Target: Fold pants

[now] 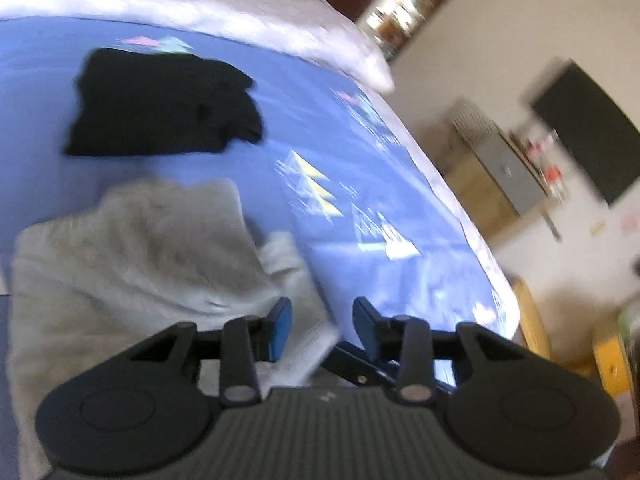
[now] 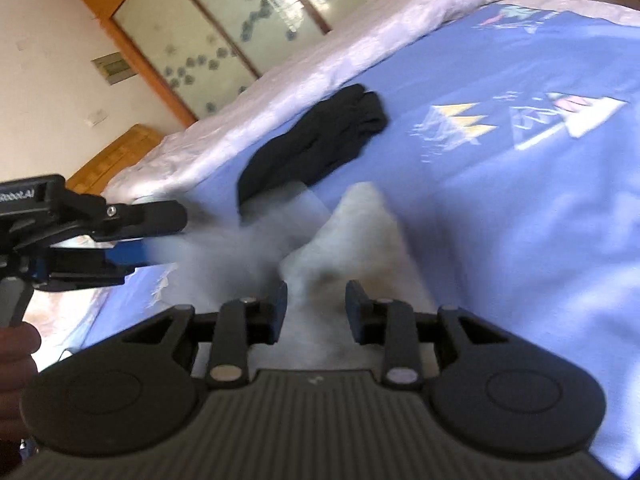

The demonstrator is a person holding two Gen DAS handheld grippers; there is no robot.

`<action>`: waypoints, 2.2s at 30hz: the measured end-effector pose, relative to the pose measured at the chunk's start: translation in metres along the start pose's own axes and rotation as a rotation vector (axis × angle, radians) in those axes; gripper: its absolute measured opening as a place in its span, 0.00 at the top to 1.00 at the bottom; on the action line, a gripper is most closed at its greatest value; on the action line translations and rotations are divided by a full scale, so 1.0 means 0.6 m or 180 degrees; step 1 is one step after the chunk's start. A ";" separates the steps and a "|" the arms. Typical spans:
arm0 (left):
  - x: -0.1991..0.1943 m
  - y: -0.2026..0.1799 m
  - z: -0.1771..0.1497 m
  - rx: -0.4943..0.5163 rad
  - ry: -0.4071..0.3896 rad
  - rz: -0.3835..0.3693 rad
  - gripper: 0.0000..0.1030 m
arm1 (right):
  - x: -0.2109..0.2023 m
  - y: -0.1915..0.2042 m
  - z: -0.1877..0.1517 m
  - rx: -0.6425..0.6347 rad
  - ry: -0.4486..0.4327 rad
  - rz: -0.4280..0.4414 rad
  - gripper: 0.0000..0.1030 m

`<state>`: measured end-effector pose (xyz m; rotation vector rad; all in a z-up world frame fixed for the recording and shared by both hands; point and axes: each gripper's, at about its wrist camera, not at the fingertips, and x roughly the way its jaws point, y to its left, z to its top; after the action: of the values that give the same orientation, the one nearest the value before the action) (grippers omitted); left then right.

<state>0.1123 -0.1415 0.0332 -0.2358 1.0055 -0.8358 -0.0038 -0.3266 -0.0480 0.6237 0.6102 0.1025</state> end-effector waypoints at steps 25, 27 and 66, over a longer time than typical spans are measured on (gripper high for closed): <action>-0.121 0.163 -0.109 -0.0169 -0.0209 0.1922 0.48 | 0.115 0.089 0.012 -0.0746 0.0464 -0.0411 0.63; -0.118 0.168 -0.112 -0.0183 -0.0192 0.1958 0.46 | 0.105 0.115 -0.001 -0.1085 0.0356 -0.0548 0.64; -0.055 0.145 -0.149 0.0276 0.0074 0.2187 0.24 | 0.003 0.055 0.015 -0.0802 -0.0122 -0.0670 0.58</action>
<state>0.0746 -0.0420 -0.0401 0.1924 0.9790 -0.2525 0.0054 -0.3040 -0.0241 0.3146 0.6109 -0.0299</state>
